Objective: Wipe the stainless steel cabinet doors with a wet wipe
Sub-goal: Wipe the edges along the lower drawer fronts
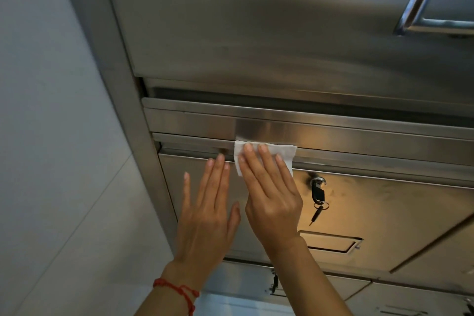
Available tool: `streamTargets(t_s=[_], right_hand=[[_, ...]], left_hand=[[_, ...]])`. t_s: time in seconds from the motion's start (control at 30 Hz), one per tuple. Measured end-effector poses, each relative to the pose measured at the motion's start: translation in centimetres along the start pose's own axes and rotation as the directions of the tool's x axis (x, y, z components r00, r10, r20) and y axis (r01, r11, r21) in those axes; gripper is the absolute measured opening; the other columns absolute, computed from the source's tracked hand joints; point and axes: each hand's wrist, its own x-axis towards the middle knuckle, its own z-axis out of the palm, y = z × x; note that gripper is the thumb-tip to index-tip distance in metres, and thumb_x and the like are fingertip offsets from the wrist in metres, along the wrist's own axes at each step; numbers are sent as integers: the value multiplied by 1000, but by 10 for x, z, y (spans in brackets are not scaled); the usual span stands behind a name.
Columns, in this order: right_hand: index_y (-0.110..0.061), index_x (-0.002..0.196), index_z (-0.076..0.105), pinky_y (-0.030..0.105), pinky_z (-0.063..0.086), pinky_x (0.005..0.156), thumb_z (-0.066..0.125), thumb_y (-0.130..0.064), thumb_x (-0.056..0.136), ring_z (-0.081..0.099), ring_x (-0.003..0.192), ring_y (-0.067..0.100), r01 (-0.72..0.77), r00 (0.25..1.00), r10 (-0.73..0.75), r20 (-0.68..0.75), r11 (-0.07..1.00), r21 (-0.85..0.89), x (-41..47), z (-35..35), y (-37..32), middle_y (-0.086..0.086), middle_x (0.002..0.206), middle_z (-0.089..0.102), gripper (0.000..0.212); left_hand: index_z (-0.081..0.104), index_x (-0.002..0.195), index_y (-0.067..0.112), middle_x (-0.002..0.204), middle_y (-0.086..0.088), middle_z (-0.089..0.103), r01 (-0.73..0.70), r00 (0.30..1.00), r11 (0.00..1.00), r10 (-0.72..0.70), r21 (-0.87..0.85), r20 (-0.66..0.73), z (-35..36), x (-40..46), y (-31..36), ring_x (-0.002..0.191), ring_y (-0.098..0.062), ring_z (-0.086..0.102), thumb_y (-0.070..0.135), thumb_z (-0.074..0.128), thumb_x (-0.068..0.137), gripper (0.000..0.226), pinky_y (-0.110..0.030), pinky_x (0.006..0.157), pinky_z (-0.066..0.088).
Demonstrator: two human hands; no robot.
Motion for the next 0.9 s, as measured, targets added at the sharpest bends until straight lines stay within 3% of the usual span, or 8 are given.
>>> streamTargets(t_s=[0.13, 0.27, 0.57, 0.67, 0.9], right_hand=[[-4, 124, 58, 40, 38, 108, 50, 6, 88, 48, 128, 24, 10, 1000, -11, 29, 1000, 22, 1, 2, -3, 11, 133, 53, 38], [-4, 122, 58, 40, 40, 107, 39, 0, 98, 50, 126, 24, 44, 998, -44, 34, 999, -1, 5, -2, 0, 11, 132, 54, 31], [-3, 127, 58, 42, 34, 111, 63, 15, 71, 39, 135, 19, 29, 998, -25, 55, 997, -76, -7, -20, 24, 9, 138, 47, 59], [-4, 129, 52, 40, 31, 113, 62, 14, 75, 34, 139, 19, 16, 999, -11, 43, 994, -108, -10, -26, 32, 9, 139, 46, 58], [-3, 127, 55, 39, 30, 114, 59, 14, 76, 41, 132, 24, 36, 998, -33, 56, 998, -51, -2, -16, 17, 11, 137, 48, 54]], left_hand=[[25, 143, 1, 149, -17, 31, 0, 1000, 1000, -1, 8, 7, 1, -1, -1, 139, -28, 26, 36, 30, 97, 58, -58, 107, 23], [24, 143, 1, 149, -17, 31, 14, 1000, 1000, -14, -5, 2, 1, -1, 1, 139, -27, 26, 35, 21, 101, 55, -57, 107, 23], [26, 143, 1, 150, -16, 30, 29, 1000, 999, -29, -16, 6, -1, 1, 3, 139, -28, 26, 34, 15, 101, 55, -57, 108, 23], [26, 143, 0, 150, -17, 31, 40, 999, 999, -40, -15, -3, 1, 1, 6, 139, -29, 27, 34, 16, 101, 54, -56, 109, 23], [27, 143, 1, 150, -17, 30, 39, 999, 999, -39, -37, -3, -1, 2, 6, 140, -27, 25, 33, 15, 101, 54, -57, 110, 21]])
